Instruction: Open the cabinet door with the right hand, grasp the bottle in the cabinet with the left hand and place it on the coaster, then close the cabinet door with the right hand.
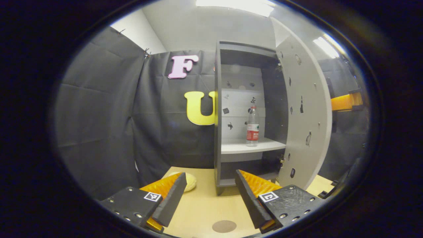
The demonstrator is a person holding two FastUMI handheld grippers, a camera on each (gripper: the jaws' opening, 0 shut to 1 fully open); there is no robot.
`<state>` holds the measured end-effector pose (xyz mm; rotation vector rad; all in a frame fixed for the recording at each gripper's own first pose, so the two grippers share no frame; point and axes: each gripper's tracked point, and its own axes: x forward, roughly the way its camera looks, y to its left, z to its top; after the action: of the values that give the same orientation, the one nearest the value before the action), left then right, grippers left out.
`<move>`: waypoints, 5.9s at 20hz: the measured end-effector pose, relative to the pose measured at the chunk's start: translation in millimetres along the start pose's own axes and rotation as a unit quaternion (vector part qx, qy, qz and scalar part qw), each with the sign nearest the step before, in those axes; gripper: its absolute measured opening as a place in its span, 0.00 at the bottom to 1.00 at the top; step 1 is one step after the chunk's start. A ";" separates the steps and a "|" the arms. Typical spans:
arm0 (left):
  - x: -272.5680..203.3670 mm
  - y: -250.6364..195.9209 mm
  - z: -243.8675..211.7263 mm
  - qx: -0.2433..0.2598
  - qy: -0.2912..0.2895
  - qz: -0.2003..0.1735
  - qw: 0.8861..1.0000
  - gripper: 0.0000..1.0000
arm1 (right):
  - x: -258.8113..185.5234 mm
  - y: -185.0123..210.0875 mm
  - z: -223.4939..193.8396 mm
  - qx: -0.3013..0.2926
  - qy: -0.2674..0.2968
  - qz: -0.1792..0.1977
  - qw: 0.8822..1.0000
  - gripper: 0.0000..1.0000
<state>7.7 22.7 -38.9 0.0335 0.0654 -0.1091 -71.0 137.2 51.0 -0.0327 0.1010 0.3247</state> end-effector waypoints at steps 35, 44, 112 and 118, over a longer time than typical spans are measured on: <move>145.5 -141.1 64.9 0.009 -0.003 -0.052 0.999 0.91 | -69.7 -276.8 3.8 0.061 -0.026 -0.248 0.966 0.50; 229.1 -157.8 103.6 -0.034 0.003 -0.093 0.995 0.89 | -15.4 -309.8 -32.7 0.108 -0.005 -0.246 0.963 0.98; 113.8 -54.2 -81.5 -0.006 0.107 -0.012 0.994 0.70 | 37.4 -295.1 -105.3 0.082 0.061 -0.154 0.983 0.98; 100.2 -49.9 -146.6 -0.004 0.085 -0.041 0.996 0.70 | -3.3 -292.4 -111.9 0.107 0.068 -0.199 0.972 0.98</move>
<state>92.4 -32.2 -193.4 0.0324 0.2364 -0.1874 8.9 -146.2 -55.3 0.1377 0.2615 -0.0923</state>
